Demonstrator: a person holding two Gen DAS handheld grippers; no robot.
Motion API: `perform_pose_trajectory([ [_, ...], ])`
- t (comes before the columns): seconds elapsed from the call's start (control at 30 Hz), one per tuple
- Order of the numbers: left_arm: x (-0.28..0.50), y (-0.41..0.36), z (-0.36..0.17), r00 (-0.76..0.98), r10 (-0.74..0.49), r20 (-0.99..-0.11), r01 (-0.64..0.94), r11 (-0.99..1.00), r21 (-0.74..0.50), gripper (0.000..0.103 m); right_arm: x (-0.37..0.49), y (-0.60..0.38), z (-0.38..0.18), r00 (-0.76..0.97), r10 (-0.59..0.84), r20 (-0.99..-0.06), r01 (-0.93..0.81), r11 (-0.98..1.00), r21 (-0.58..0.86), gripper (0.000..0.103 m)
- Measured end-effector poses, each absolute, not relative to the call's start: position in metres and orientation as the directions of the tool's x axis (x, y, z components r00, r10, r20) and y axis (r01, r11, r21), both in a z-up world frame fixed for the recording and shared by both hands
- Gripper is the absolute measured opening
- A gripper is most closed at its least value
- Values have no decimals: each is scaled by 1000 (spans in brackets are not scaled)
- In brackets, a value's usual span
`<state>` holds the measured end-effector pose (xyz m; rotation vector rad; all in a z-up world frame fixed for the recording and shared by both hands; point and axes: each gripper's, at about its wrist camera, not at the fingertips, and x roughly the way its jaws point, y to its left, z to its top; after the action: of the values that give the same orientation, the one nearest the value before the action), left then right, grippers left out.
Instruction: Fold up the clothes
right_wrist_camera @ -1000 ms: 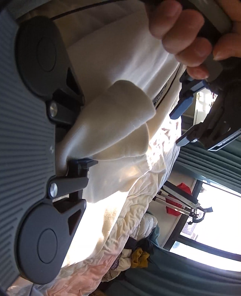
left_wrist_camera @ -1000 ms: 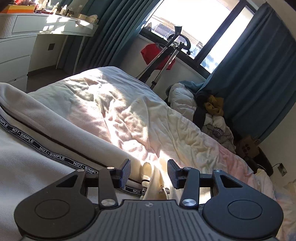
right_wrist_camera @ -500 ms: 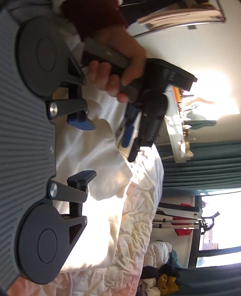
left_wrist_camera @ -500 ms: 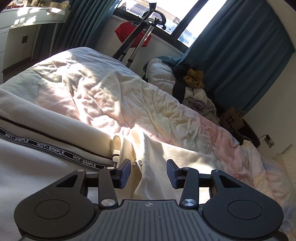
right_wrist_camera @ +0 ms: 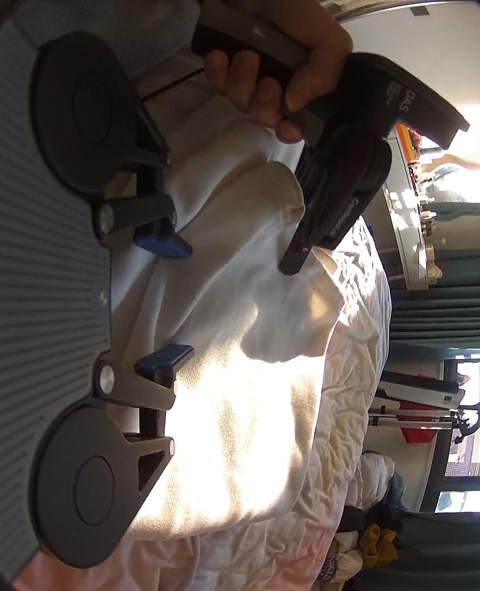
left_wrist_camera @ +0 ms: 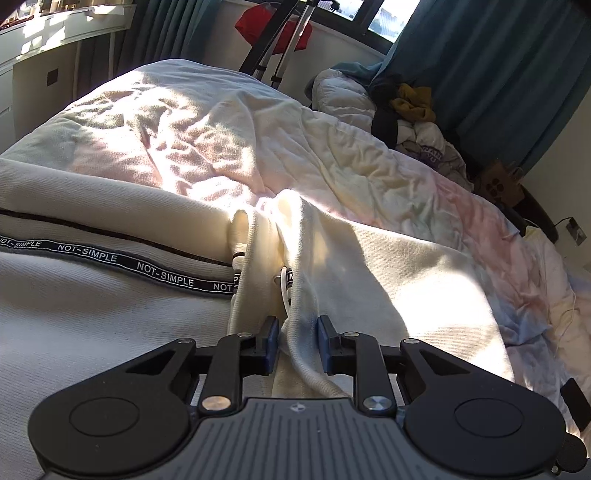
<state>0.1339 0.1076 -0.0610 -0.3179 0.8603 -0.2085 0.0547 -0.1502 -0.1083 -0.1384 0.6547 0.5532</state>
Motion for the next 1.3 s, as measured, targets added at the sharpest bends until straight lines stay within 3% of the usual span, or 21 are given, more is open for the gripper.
perform_pose_trajectory([
  [0.2,135,108,-61,633,-318,-706,56,928,-368,25,49,-137,-109,669,452,-591,-571,821,-19,55],
  [0.37,131,102,-60,640,-321,-698,87,933,-350,31,53,-139,-113,685,444,-578,-558,829,-25,51],
  [0.4,131,101,-60,640,-323,-697,93,933,-347,32,52,-139,-113,686,443,-577,-560,828,-30,47],
  [0.47,129,102,-58,644,-332,-690,99,930,-355,31,54,-142,-109,678,456,-577,-566,824,-14,32],
  [0.5,128,104,-58,647,-339,-683,101,926,-364,31,55,-147,-106,676,467,-570,-559,829,16,19],
  [0.53,127,106,-58,646,-353,-677,101,918,-383,28,57,-152,-103,673,477,-565,-546,836,55,14],
  [0.63,123,114,-58,640,-400,-656,96,889,-448,22,55,-161,-94,672,504,-543,-536,837,114,12],
  [0.83,101,127,-45,655,-436,-617,78,851,-520,18,29,-159,-81,690,507,-516,-569,821,45,12],
  [1.1,108,116,-65,621,-354,-700,42,906,-420,19,40,-150,-103,639,482,-600,-564,824,61,13],
  [1.3,107,118,-68,625,-341,-702,22,907,-421,24,39,-181,-74,652,588,-480,-542,803,248,16],
])
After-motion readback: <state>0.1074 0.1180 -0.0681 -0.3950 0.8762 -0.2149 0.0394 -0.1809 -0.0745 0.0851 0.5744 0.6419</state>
